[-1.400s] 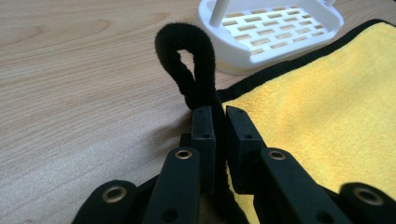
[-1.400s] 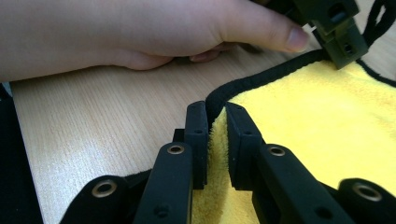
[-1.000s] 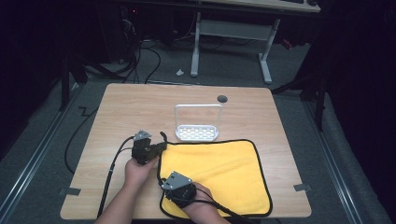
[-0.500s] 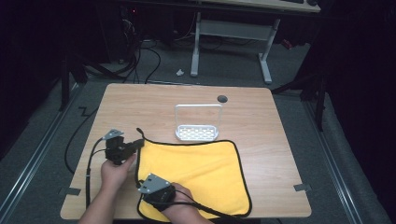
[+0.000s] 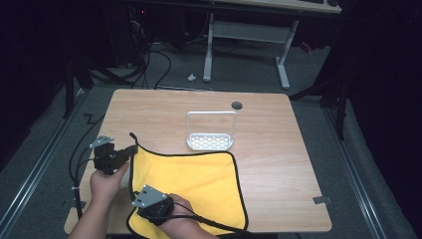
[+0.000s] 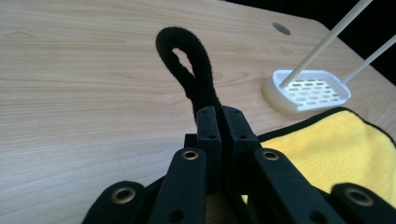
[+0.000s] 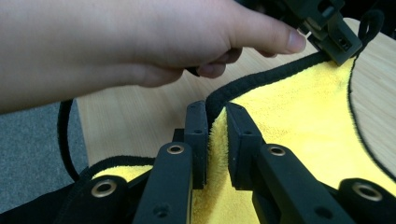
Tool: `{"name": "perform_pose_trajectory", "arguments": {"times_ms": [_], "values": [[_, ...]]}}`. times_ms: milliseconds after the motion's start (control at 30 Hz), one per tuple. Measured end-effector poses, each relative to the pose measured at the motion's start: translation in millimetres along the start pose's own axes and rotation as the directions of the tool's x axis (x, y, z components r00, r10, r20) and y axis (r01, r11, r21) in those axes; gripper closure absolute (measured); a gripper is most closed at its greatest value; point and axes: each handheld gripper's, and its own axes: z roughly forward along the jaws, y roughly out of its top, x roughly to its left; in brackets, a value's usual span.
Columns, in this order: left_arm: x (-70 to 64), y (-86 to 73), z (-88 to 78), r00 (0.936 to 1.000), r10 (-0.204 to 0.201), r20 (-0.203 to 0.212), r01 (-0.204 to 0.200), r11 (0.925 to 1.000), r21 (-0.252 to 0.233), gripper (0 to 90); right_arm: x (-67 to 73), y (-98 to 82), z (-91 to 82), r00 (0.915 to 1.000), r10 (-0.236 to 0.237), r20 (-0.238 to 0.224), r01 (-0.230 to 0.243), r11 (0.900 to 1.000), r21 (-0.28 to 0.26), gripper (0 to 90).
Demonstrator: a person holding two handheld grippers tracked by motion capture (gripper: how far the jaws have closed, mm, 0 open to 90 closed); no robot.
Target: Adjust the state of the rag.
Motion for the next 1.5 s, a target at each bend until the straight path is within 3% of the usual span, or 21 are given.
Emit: {"name": "perform_pose_trajectory", "arguments": {"times_ms": [200, 333, 467, 500, 700, 1200, 1500], "values": [[-21.7, 5.5, 11.9, 0.9997, 0.016, 0.017, -0.016, 0.9997, -0.018, 86.2, -11.0, -7.2, -21.7, 0.9991, 0.013, 0.040, -0.012, 1.000, -0.020, 80.8], [-45.1, 11.8, 25.9, 0.9995, 0.028, 0.014, -0.028, 0.9994, -0.018, 86.2, -22.5, -15.9, -39.6, 0.9967, 0.027, 0.076, -0.025, 0.999, -0.024, 80.8], [-58.4, 13.8, 34.9, 0.9996, 0.023, 0.019, -0.022, 0.9995, -0.024, 86.1, -33.9, -27.4, -58.6, 0.9923, 0.037, 0.119, -0.034, 0.999, -0.023, 80.8], [-67.7, 14.2, 41.5, 0.9991, 0.038, 0.021, -0.037, 0.9991, -0.018, 86.1, -36.9, -30.7, -63.4, 0.9909, 0.043, 0.128, -0.040, 0.999, -0.024, 80.8], [-94.0, 13.9, 59.6, 0.9978, 0.056, 0.036, -0.055, 0.9984, -0.006, 86.0, -51.9, -51.9, -87.9, 0.9820, 0.081, 0.171, -0.080, 0.997, -0.015, 80.8], [-149.7, 6.9, 79.5, 0.9901, 0.104, 0.095, -0.103, 0.9946, -0.011, 85.6, -63.5, -80.9, -136.9, 0.9657, 0.120, 0.231, -0.116, 0.993, -0.029, 80.7], [-176.8, 5.2, 116.1, 0.9860, 0.117, 0.118, -0.124, 0.9912, 0.048, 85.3, -74.3, -108.6, -154.1, 0.9516, 0.154, 0.266, -0.164, 0.986, 0.016, 80.5]]}}
